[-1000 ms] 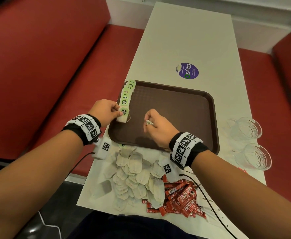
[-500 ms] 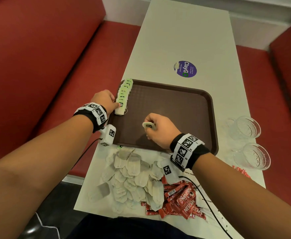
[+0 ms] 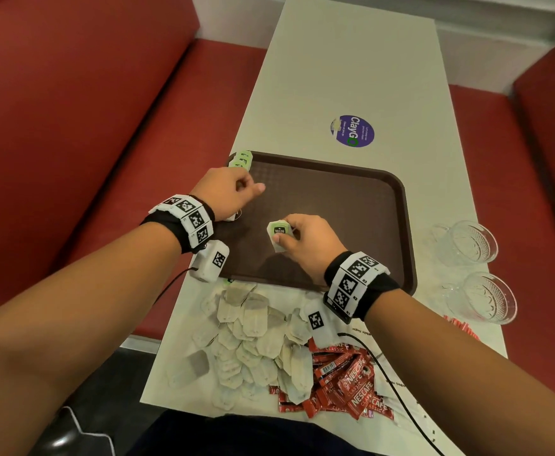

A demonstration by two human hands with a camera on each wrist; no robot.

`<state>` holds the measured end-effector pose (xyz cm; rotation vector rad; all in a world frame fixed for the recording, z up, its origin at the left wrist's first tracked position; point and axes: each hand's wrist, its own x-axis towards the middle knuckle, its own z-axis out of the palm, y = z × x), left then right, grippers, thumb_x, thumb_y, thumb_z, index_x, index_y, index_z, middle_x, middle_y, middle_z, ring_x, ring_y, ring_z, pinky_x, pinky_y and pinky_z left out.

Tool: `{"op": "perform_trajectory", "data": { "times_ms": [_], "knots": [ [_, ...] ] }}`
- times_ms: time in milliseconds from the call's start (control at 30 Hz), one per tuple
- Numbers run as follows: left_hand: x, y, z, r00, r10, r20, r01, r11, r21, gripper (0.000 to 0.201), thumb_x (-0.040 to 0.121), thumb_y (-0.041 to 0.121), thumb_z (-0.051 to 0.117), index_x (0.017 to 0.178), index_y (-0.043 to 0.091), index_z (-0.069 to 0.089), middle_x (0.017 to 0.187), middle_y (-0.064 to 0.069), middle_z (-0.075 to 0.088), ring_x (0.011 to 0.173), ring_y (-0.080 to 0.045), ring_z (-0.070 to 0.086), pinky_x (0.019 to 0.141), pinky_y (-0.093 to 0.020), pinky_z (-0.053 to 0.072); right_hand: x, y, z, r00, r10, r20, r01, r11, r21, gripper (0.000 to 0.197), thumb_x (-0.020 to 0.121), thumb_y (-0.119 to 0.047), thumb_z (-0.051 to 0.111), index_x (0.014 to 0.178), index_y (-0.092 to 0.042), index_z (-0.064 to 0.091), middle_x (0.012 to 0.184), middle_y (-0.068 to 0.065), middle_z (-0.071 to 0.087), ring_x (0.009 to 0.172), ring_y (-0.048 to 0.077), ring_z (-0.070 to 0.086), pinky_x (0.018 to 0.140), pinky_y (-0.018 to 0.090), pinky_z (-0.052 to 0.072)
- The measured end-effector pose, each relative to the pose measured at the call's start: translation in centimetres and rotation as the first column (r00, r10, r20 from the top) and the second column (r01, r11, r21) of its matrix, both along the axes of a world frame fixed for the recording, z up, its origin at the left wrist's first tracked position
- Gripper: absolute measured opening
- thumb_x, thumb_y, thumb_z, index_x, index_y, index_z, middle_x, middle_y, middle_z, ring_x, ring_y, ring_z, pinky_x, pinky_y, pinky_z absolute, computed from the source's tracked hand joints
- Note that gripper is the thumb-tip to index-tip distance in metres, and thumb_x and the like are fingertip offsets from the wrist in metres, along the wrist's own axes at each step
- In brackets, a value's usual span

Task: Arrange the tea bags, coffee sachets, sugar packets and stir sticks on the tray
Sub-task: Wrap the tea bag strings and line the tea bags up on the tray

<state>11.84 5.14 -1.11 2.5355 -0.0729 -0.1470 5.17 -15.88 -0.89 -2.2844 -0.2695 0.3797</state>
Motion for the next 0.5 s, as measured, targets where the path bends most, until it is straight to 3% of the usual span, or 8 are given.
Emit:
{"op": "perform_trajectory", "data": {
  "times_ms": [100,167,233,367,433,500],
  "knots": [
    [-2.5,-1.0,2.4,0.977,-0.214,0.017,0.214,0.963,-0.164,0.032,0.088,0.058,0.063,0.081,0.027,0.068,0.069,0.01,0.062,0.062,-0.004,0.053,0.062,-0.021,0.045,0.0,0.1,0.0,1.0,-0.015,0.019,0.015,1.0,0.018,0.011,0.094,-0.027,0.066,0.09,-0.017,0.068,0.078,-0.003,0.065,0.075,0.018,0.062,0.076,0.042,0.055],
    [-3.6,-1.2,2.9,0.942,-0.335,0.024,0.334,0.93,-0.154,0.025,0.084,0.052,0.071,0.084,0.027,0.07,0.07,0.011,0.062,0.062,-0.001,0.051,0.06,-0.016,0.043,0.0,0.2,-0.1,0.999,-0.025,0.021,0.024,0.998,0.052,0.012,0.094,-0.027,0.065,0.087,-0.017,0.068,0.074,-0.004,0.062,0.07,0.017,0.058,0.072,0.043,0.054],
    [-4.3,-1.2,2.8,0.917,-0.396,0.053,0.4,0.911,-0.105,0.016,0.085,0.043,0.075,0.087,0.028,0.07,0.072,0.011,0.063,0.065,-0.002,0.053,0.061,-0.017,0.043,0.0,0.4,-0.2,0.999,-0.012,0.038,0.009,0.998,0.066,0.012,0.093,-0.026,0.066,0.086,-0.018,0.069,0.074,-0.005,0.063,0.069,0.014,0.057,0.069,0.04,0.053],
    [-5.0,-0.8,2.3,0.934,-0.343,0.098,0.355,0.921,-0.159,0.007,0.087,0.031,0.076,0.089,0.026,0.072,0.073,0.009,0.066,0.066,-0.007,0.056,0.062,-0.018,0.045,-0.3,0.3,-0.2,1.0,0.017,0.022,-0.018,0.998,0.06,0.01,0.091,-0.031,0.069,0.093,-0.021,0.07,0.077,-0.009,0.065,0.07,0.008,0.058,0.067,0.029,0.048],
    [-4.9,-0.1,2.3,0.955,-0.279,0.105,0.294,0.939,-0.179,0.005,0.086,0.028,0.077,0.088,0.027,0.072,0.076,0.012,0.068,0.069,-0.002,0.059,0.065,-0.011,0.043,-0.5,-0.4,-0.1,0.999,0.042,-0.004,-0.042,0.999,0.034,0.015,0.089,-0.033,0.071,0.101,-0.024,0.068,0.084,-0.011,0.067,0.076,0.005,0.06,0.075,0.028,0.052],
    [-4.4,0.9,2.1,0.971,-0.223,0.084,0.235,0.957,-0.172,0.008,0.085,0.026,0.077,0.089,0.031,0.072,0.082,0.012,0.071,0.075,0.0,0.063,0.072,-0.014,0.047,-0.8,-1.5,0.0,0.996,0.088,-0.033,-0.089,0.995,-0.039,0.018,0.089,-0.031,0.071,0.106,-0.026,0.066,0.088,-0.015,0.066,0.078,0.0,0.058,0.081,0.026,0.051]
  ]
}}
